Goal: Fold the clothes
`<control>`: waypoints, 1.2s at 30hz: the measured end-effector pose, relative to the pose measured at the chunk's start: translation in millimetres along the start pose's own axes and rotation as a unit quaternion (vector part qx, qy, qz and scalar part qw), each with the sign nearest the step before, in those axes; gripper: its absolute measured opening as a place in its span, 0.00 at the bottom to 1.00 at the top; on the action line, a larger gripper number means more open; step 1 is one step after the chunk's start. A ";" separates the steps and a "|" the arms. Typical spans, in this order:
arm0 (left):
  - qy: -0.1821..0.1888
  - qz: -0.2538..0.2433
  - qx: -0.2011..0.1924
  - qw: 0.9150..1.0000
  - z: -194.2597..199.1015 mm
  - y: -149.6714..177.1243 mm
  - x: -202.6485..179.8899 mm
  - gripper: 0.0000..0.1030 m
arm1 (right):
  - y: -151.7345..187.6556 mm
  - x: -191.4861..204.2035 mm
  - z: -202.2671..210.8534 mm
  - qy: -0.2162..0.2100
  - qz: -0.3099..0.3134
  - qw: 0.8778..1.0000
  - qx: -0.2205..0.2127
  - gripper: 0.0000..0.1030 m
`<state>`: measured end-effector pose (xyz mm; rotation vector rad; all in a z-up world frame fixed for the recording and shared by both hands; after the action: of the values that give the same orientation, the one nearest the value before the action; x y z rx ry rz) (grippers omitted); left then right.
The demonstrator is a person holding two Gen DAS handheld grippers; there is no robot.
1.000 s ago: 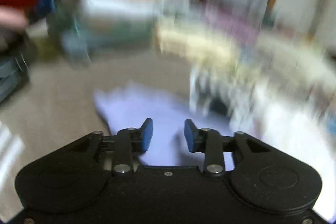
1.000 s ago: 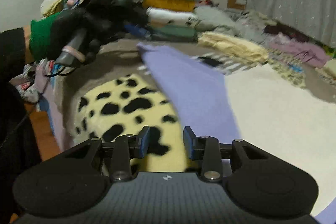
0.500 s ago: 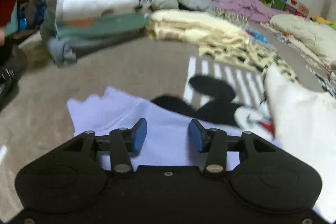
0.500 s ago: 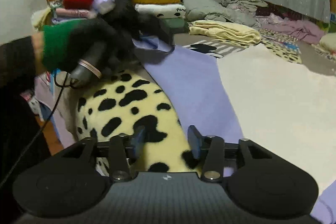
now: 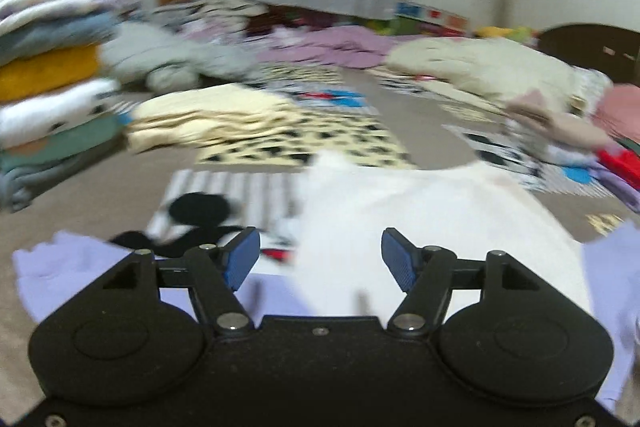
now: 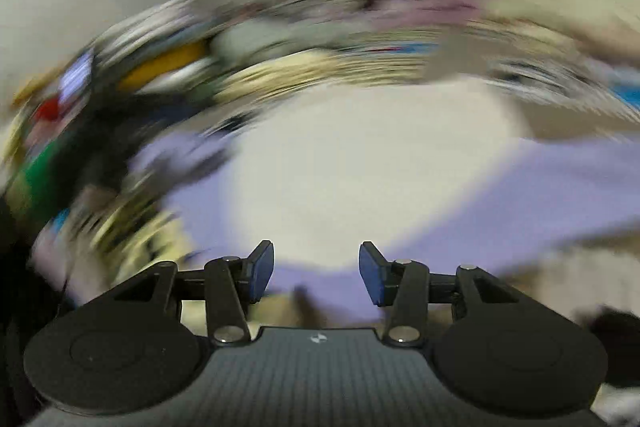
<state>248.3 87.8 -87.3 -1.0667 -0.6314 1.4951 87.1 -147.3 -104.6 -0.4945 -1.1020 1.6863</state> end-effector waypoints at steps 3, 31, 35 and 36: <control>0.045 -0.026 0.011 0.999 3.6 16.7 -43.1 0.65 | 1.5 -80.7 23.7 0.064 -0.146 0.986 -0.042 0.47; 0.135 0.029 0.166 0.976 -105.5 20.4 -199.7 0.44 | 34.2 -112.3 1.6 -0.034 -0.215 0.975 -0.035 0.48; 0.113 0.064 0.185 0.974 -136.3 8.3 -212.2 0.44 | 27.9 -111.8 -5.0 -0.038 -0.217 0.975 -0.039 0.48; 0.104 0.063 0.187 0.975 -144.7 6.5 -217.4 0.44 | 26.6 -113.5 -5.6 -0.038 -0.224 0.973 -0.042 0.48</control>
<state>361.9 -147.1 -97.8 -0.9628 -0.1291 1.5112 122.5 -248.7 -150.2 -0.2116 -1.2381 1.2748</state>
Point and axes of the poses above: each gripper's, at about its wrist camera, not at the fingertips, and z roughly against the way its jaws point, x to its left, y to its underside, the point moved 4 cm from there along -z, roughly the way its jaws point, and after that the axes turned 12 degrees about z, right-handed, at the moved point
